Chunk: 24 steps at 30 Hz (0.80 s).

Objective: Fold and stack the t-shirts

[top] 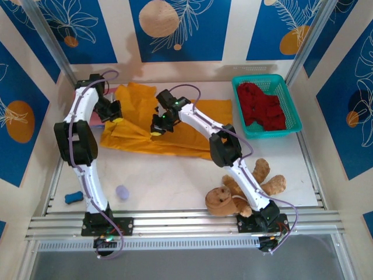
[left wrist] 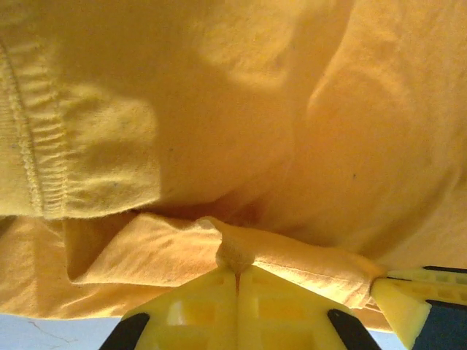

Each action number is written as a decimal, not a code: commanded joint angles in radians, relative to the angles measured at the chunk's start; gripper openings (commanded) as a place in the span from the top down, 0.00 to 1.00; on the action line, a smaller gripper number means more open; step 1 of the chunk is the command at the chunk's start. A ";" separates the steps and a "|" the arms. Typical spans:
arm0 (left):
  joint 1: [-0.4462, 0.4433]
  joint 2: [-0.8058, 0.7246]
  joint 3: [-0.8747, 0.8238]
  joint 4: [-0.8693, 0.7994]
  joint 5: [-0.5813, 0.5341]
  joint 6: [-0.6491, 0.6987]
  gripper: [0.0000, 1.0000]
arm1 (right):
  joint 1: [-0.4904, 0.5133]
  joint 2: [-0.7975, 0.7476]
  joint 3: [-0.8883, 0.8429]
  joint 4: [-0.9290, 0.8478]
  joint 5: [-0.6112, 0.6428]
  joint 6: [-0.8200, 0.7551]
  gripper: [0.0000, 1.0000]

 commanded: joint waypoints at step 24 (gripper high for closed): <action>-0.022 -0.075 0.037 0.052 0.025 -0.079 0.64 | -0.097 -0.301 -0.192 -0.078 0.080 -0.112 0.60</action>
